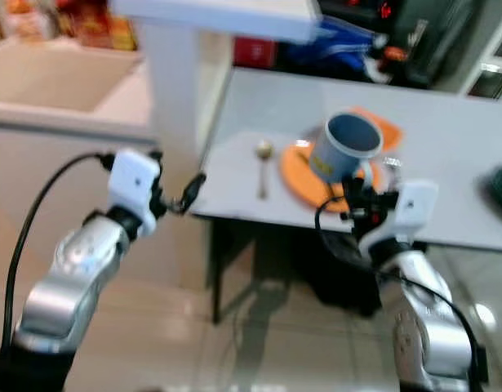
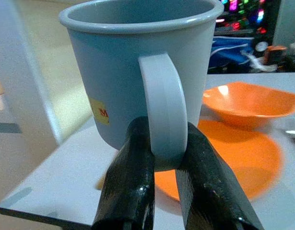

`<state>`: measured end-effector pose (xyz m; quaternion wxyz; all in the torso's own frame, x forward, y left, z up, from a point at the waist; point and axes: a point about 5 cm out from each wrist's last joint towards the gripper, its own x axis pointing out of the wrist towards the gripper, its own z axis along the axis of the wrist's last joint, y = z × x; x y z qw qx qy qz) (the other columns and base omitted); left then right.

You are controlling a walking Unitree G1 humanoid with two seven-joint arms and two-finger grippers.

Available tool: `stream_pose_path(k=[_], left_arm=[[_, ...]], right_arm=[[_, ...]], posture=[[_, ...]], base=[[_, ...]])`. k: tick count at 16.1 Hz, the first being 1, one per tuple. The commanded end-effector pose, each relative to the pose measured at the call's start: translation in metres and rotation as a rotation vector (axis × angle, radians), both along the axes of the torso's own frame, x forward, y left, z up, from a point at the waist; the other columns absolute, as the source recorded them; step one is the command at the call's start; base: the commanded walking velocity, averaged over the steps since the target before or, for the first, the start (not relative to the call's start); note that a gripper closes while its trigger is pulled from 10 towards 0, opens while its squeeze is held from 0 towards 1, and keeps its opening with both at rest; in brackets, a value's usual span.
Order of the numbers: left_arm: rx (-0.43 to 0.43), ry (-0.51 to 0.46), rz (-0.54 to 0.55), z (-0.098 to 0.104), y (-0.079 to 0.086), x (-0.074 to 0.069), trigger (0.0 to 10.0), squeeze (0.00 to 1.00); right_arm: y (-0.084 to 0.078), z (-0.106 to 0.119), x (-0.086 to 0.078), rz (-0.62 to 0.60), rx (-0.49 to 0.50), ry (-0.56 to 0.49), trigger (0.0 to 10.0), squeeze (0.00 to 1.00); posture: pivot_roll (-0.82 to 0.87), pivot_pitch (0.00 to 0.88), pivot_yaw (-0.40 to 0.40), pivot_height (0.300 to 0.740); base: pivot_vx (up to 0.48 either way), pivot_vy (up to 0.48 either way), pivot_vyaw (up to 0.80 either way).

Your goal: Setting the table

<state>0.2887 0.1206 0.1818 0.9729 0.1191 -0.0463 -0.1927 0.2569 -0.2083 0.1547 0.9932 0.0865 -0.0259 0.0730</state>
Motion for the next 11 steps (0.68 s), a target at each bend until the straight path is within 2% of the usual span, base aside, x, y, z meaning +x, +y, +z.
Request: stream_pose_path(k=[1, 5, 11], left_arm=[[-0.023, 0.030, 0.059, -0.004, 0.007, 0.003, 10.0, 0.00], [-0.043, 0.021, -0.023, 0.000, -0.003, 0.002, 10.0, 0.00], [-0.059, 0.024, -0.042, 0.001, -0.006, 0.002, 10.0, 0.00]], right_arm=[[0.009, 0.005, 0.001, 0.003, 0.007, -0.022, 10.0, 0.00], [0.001, 0.004, 0.003, -0.079, -0.002, -0.010, 10.0, 0.00], [-0.003, 0.008, 0.004, -0.112, -0.023, -0.024, 10.0, 0.00]], posture=[[0.06, 0.000, -0.050, 0.740], [0.06, 0.000, -0.046, 0.740], [0.05, 0.000, -0.046, 0.740]], base=[[0.000, 0.000, 0.00], [0.000, 0.000, 0.00], [0.380, 0.000, 0.00]])
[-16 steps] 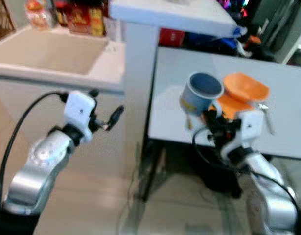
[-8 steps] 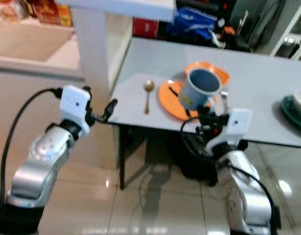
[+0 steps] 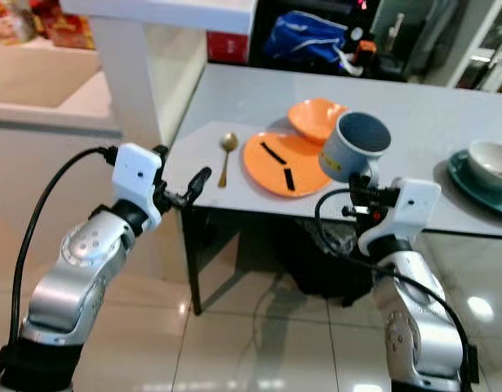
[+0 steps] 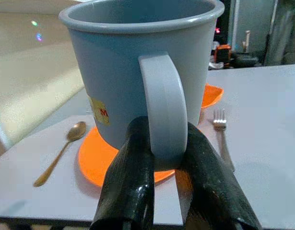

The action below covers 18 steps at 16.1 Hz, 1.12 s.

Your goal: Setting the table

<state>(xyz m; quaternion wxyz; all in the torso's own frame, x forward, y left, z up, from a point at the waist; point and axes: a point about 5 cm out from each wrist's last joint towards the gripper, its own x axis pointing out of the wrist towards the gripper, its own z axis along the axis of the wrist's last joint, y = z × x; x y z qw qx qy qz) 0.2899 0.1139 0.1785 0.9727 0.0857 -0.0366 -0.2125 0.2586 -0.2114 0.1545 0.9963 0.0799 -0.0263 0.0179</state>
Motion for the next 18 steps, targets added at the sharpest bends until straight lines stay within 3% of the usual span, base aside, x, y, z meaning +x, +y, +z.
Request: stream_pose_path(k=[1, 8, 10, 14, 18], left_arm=[[0.001, -0.010, -0.007, 0.004, 0.001, 0.000, 10.0, 0.00], [0.002, -0.006, -0.019, 0.004, 0.000, 0.000, 10.0, 0.00], [0.029, -0.006, -0.033, 0.002, -0.002, -0.002, 10.0, 0.00], [0.052, 0.004, -0.142, -0.003, -0.007, -0.011, 10.0, 0.00], [0.066, 0.009, -0.225, -0.003, -0.012, -0.019, 10.0, 0.00]], right_arm=[[0.000, 0.008, 0.003, -0.004, -0.028, -0.032, 10.0, 0.00], [-0.004, 0.011, 0.005, -0.014, -0.063, -0.035, 10.0, 0.00], [-0.007, 0.012, 0.004, -0.040, -0.070, -0.038, 10.0, 0.00], [-0.013, 0.013, 0.009, -0.054, -0.143, 0.007, 10.0, 0.00], [-0.014, 0.017, 0.027, -0.070, -0.204, 0.040, 10.0, 0.00]], posture=[[0.05, 0.000, -0.046, 0.740], [0.05, 0.000, -0.047, 0.740], [0.05, 0.000, -0.047, 0.740], [0.06, 0.000, -0.048, 0.740], [0.07, 0.000, -0.052, 0.740]], base=[[0.424, 0.000, 0.00], [0.428, 0.000, 0.68], [0.375, 0.000, 0.00], [0.000, 0.000, 0.00], [0.000, 0.000, 0.00]])
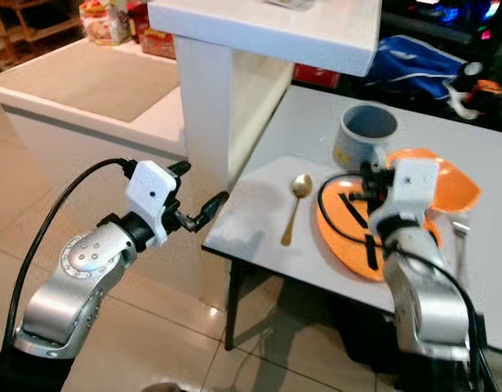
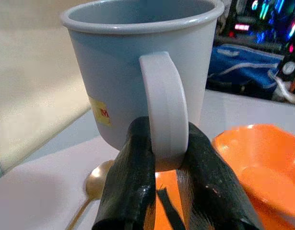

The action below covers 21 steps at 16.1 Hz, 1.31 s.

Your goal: Setting the table

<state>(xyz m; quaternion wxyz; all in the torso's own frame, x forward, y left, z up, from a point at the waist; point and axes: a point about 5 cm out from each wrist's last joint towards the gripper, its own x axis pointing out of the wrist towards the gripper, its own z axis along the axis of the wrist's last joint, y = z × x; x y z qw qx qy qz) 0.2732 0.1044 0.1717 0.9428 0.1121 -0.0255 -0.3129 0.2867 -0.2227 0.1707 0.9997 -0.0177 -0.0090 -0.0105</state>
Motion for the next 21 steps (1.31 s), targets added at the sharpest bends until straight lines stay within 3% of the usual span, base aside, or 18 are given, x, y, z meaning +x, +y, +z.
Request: stream_pose_path(k=[1, 6, 10, 14, 21], left_arm=[[-0.001, -0.018, -0.027, 0.004, -0.003, -0.003, 10.0, 0.00], [0.040, -0.009, -0.166, 0.009, -0.012, -0.008, 10.0, 0.00], [0.048, -0.033, -0.223, 0.021, -0.019, -0.004, 10.0, 0.00], [0.055, -0.011, -0.271, 0.025, -0.022, -0.009, 10.0, 0.00], [0.059, 0.029, -0.275, 0.026, -0.019, -0.021, 10.0, 0.00]], right_arm=[[-0.002, -0.002, 0.006, -0.012, -0.034, 0.025, 10.0, 0.00], [-0.017, -0.024, 0.063, -0.105, -0.050, 0.155, 10.0, 0.00], [-0.003, -0.011, 0.096, -0.043, 0.067, 0.137, 10.0, 0.00], [0.006, -0.007, 0.109, -0.042, 0.035, 0.162, 10.0, 0.00], [0.004, -0.019, 0.108, -0.086, -0.024, 0.241, 10.0, 0.00]], posture=[[0.07, 0.000, -0.052, 0.740], [0.11, 0.000, -0.058, 0.740], [0.15, 0.024, -0.054, 0.740], [0.16, 0.076, -0.041, 0.740], [0.20, 0.165, -0.046, 0.740]], base=[[0.000, 0.000, 0.00], [0.000, 0.000, 0.00], [0.000, 0.000, 0.00], [0.000, 0.000, 0.00], [0.000, 0.000, 0.00]])
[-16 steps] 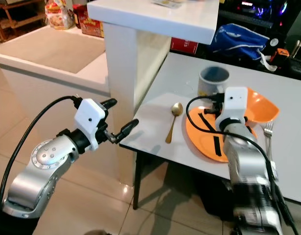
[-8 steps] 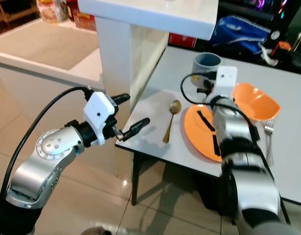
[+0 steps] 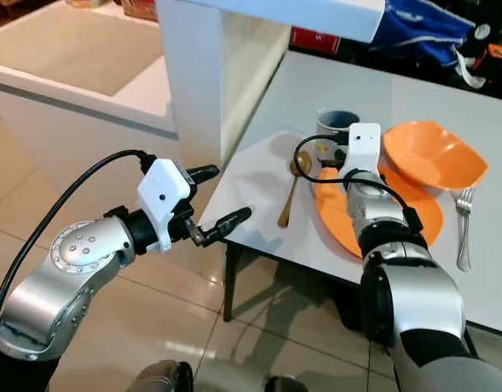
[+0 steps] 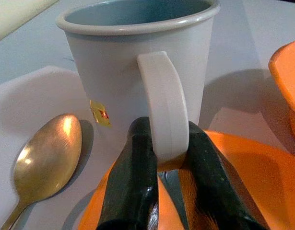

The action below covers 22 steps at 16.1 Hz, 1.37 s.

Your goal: Setting the table

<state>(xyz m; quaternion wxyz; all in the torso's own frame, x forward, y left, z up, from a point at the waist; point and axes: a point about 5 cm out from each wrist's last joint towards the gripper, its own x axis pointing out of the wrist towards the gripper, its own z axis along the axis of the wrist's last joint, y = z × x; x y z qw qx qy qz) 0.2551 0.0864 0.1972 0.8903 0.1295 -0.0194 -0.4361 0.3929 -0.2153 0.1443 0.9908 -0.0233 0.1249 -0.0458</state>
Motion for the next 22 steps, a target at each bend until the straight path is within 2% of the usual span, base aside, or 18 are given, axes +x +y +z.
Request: stream_pose_path(k=[1, 11, 12, 13, 14, 18, 22], left_arm=[[0.004, 0.010, -0.012, 0.000, -0.001, -0.006, 10.0, 0.00], [0.022, 0.029, 0.008, 0.009, 0.006, -0.022, 10.0, 0.00], [0.019, 0.030, 0.011, 0.011, 0.006, -0.023, 10.0, 0.00], [0.019, 0.030, 0.011, 0.011, 0.005, -0.024, 10.0, 0.00], [0.011, 0.028, 0.017, 0.013, 0.005, -0.024, 10.0, 0.00], [0.005, 0.026, 0.025, 0.014, 0.004, -0.023, 10.0, 0.00], [0.001, 0.022, 0.023, 0.015, 0.002, -0.015, 10.0, 0.00]], right_arm=[[-0.003, 0.009, 0.003, -0.011, 0.003, -0.032, 10.0, 0.00], [-0.001, 0.015, 0.007, -0.040, 0.075, -0.038, 10.0, 0.00], [0.001, 0.014, 0.006, -0.041, 0.099, -0.036, 10.0, 0.42], [0.001, 0.013, 0.006, -0.043, 0.103, -0.035, 10.0, 0.42], [0.002, 0.012, 0.006, -0.049, 0.121, -0.031, 10.0, 1.00], [0.003, 0.019, 0.009, -0.045, 0.125, -0.058, 10.0, 1.00], [0.001, 0.031, 0.012, -0.034, 0.145, -0.097, 10.0, 1.00]], posture=[[0.21, 0.181, -0.049, 0.740], [0.29, 0.231, -0.072, 0.740], [0.30, 0.233, -0.076, 0.740], [0.30, 0.233, -0.076, 0.740], [0.30, 0.235, -0.080, 0.740], [0.30, 0.226, -0.084, 0.740], [0.27, 0.195, -0.079, 0.740]], base=[[0.000, 0.000, 0.00], [0.000, 0.000, 0.00], [0.000, 0.000, 0.00], [0.000, 0.000, 0.00], [0.000, 0.000, 0.00], [0.000, 0.000, 0.00], [0.000, 0.000, 0.00]])
